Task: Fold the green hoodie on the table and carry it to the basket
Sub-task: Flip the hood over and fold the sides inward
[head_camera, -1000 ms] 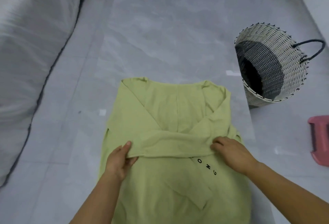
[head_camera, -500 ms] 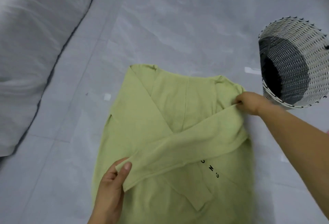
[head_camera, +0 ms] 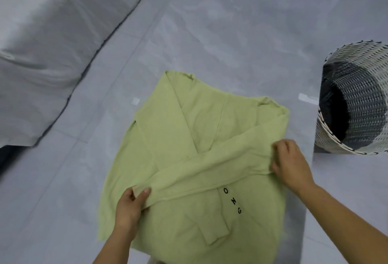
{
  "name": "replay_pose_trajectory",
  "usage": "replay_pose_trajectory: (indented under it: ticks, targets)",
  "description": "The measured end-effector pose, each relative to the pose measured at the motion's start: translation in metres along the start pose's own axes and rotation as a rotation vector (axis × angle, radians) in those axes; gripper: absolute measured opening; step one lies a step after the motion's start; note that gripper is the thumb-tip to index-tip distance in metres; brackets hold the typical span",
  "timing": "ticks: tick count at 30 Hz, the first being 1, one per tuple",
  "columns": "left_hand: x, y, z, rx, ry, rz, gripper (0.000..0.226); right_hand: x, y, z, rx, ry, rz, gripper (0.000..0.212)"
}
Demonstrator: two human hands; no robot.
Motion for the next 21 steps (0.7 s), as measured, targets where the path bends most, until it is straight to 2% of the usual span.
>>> replay_pose_trajectory:
  ticks: [3, 7, 11, 14, 16, 18, 21]
  targets:
    - [0.006, 0.002, -0.005, 0.007, 0.011, -0.029, 0.008, -0.02, -0.023, 0.003, 0.048, -0.122, 0.079, 0.05]
    - [0.009, 0.001, -0.002, 0.042, -0.074, -0.022, 0.014, -0.016, -0.022, -0.016, -0.014, -0.19, 0.086, 0.037]
    - [0.009, -0.004, 0.019, 0.069, 0.055, -0.056, 0.025, -0.019, -0.036, -0.028, -0.122, -0.126, 0.113, 0.033]
    - [0.015, 0.001, 0.027, 0.033, 0.141, -0.083, 0.016, -0.011, -0.034, -0.011, -0.111, -0.026, 0.006, 0.031]
    - [0.018, 0.005, 0.028, 0.005, 0.222, -0.098, 0.019, -0.006, -0.023, 0.005, -0.063, 0.057, -0.043, 0.045]
    - [0.021, 0.008, 0.03, 0.011, 0.248, -0.116, 0.032, -0.004, -0.01, 0.019, -0.008, 0.101, -0.057, 0.055]
    - [0.022, 0.007, 0.031, 0.027, 0.235, -0.121, 0.038, -0.016, 0.013, 0.026, -0.051, 0.132, 0.0, 0.066]
Point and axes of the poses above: each hand's wrist, its own y-axis towards the middle knuckle, its own x-axis out of the back of the hand, z = x × y, the point moved 7 cm from there along y, towards the middle knuckle, and after that the axes turned 14 degrees about x, right-handed, at the moved point
